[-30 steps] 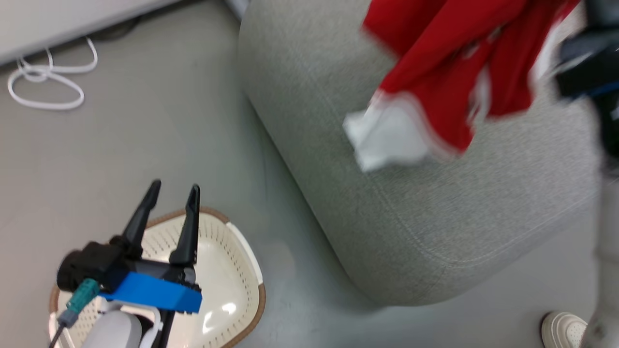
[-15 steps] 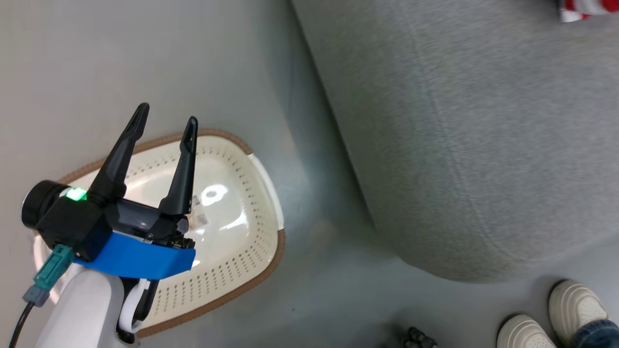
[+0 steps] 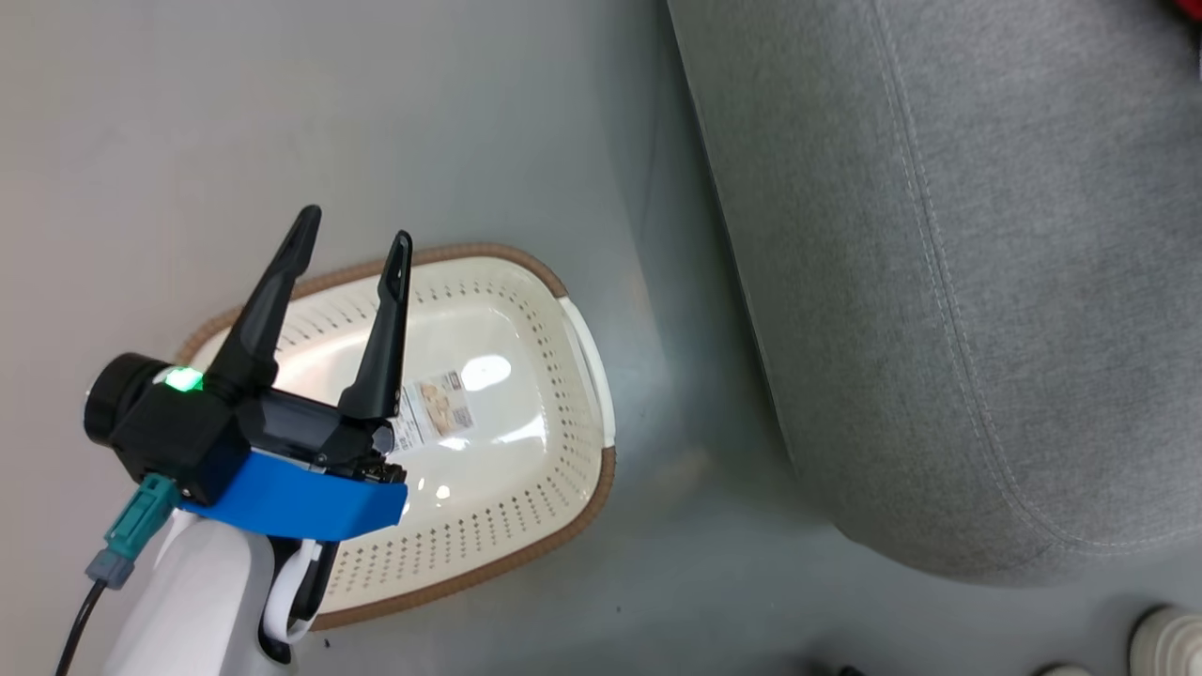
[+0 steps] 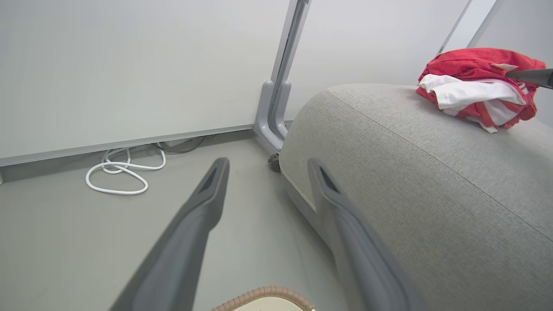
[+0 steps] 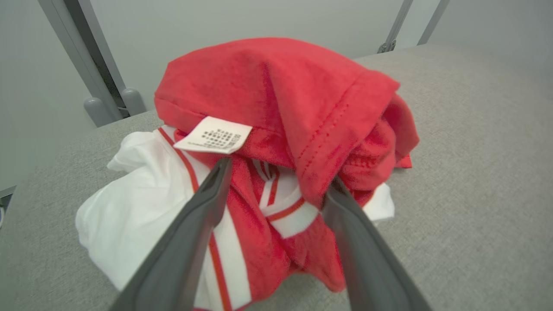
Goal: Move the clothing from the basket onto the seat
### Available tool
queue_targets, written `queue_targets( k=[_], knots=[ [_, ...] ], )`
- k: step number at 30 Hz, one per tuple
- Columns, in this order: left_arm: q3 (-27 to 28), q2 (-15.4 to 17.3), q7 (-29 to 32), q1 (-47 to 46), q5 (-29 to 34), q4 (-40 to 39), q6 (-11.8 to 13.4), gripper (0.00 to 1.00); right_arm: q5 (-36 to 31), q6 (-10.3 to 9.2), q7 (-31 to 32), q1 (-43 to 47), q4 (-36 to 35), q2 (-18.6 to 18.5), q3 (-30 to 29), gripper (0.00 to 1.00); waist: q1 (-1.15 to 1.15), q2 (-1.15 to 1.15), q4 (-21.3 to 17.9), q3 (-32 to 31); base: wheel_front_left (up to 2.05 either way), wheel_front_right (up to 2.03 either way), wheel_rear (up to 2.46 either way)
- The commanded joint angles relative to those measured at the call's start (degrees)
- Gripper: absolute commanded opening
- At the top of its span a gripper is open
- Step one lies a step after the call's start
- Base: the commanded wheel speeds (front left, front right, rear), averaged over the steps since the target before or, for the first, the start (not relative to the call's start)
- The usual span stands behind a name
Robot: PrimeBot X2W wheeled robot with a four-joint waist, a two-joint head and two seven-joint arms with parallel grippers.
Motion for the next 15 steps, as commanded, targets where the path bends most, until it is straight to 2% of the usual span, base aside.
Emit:
queue_targets(
  k=[1, 7, 15],
  knots=[
    [-0.1, -0.1, -0.5, 0.1, -0.2, 0.6, -0.3, 1.00, -0.2, 0.01, -0.7, 1.2, 0.5, 0.1, 0.2, 1.00, -0.01, 0.00, -0.4, -1.5, 0.00, 0.00, 0.00],
    [0.4, -2.6, -2.2, 2.2, -2.2, 5.5, -0.6, 1.00, -1.0, 0.01, -3.2, 6.7, 0.4, 1.2, 2.3, 1.00, -0.01, 0.00, 0.3, -9.9, 0.00, 0.00, 0.00],
    [4.6, -6.6, -2.6, 6.9, -3.9, 10.7, -0.5, 1.00, -1.4, 0.01, -6.3, 21.7, -7.4, 4.8, 7.0, 1.00, -0.01, 0.00, 2.3, -21.7, 0.00, 0.00, 0.00]
  ],
)
